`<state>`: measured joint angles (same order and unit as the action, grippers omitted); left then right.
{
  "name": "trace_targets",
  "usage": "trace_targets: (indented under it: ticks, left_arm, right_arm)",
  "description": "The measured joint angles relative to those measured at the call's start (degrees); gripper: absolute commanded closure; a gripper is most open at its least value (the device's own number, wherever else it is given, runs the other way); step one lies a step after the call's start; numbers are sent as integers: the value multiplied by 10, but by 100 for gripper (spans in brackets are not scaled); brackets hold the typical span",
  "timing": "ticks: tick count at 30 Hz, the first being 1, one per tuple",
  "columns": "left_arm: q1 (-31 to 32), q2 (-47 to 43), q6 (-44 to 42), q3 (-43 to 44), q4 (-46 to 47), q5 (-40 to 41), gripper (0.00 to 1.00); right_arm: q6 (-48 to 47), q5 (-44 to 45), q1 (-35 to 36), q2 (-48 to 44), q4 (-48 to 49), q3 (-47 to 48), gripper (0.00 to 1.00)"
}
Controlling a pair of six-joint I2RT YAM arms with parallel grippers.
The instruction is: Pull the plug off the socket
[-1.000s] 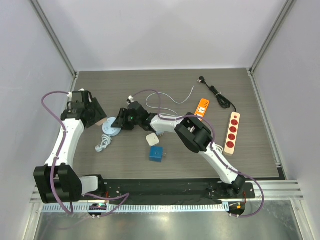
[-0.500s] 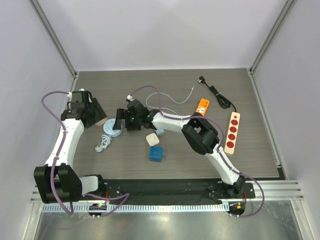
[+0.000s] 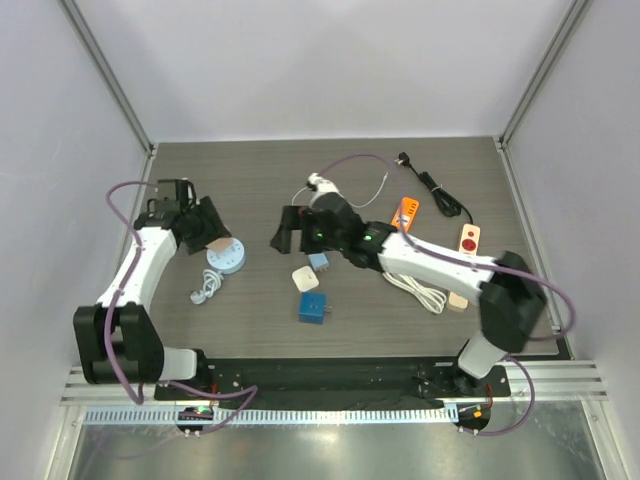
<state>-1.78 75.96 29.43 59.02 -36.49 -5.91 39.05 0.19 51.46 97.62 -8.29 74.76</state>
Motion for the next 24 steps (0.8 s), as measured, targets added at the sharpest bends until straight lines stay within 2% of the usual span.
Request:
trace_targets:
  ticks: [7, 14, 17, 24]
  left_arm:
    - [59, 90, 0, 4, 26, -104, 100]
    - [102, 182, 46, 77, 38, -168, 100]
    - [104, 210, 81, 114, 54, -170, 100]
    - [117, 363, 148, 236, 98, -197, 100]
  right_arm:
    - [-21, 91, -41, -238, 1, -249, 0]
    - [-22, 122, -113, -449, -21, -433, 0]
    - [-19, 124, -132, -509, -33, -455, 0]
    - [-15, 126, -135, -589, -43, -457, 0]
